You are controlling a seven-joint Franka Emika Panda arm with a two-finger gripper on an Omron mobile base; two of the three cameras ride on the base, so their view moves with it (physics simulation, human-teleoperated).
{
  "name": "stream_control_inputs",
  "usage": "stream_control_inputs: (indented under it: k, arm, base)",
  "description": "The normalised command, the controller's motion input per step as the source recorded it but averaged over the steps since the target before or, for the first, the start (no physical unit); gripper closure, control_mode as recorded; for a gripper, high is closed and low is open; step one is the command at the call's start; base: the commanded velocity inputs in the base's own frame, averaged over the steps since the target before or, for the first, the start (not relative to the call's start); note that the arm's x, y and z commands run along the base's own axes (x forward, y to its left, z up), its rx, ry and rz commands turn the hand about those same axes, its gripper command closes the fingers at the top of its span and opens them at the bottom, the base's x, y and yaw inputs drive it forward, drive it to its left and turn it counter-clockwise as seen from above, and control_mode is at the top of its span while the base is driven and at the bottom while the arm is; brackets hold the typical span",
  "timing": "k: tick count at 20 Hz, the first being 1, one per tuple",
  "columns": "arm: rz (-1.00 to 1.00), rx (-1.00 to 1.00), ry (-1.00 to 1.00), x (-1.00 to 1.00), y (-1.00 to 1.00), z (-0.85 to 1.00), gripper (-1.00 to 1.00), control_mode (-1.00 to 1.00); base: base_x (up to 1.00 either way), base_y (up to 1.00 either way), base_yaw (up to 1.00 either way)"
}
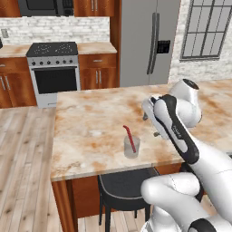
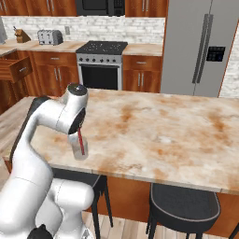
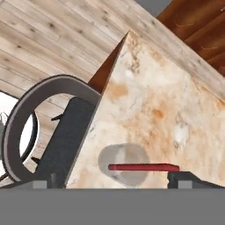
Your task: Take a straw from the drawer in front and place it inside the glass cup on the dining counter.
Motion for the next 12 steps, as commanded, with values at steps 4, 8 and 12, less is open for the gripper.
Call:
stream_control_inputs:
  k: [4, 8, 12]
  arm:
    - [0.0, -0.18, -0.2, -1.0, 0.0, 0.39, -1.0, -1.0]
    - [-0.01, -0.14, -0.17, -1.0, 0.0, 0.36, -1.0, -1.0]
    - [0.0, -0.12, -0.1, -0.94, 0.0, 0.32, -1.0, -1.0]
  base:
    - [0.0, 0.0, 0.0]
    - [0.0, 0.0, 0.0]
    - [0.0, 0.0, 0.0]
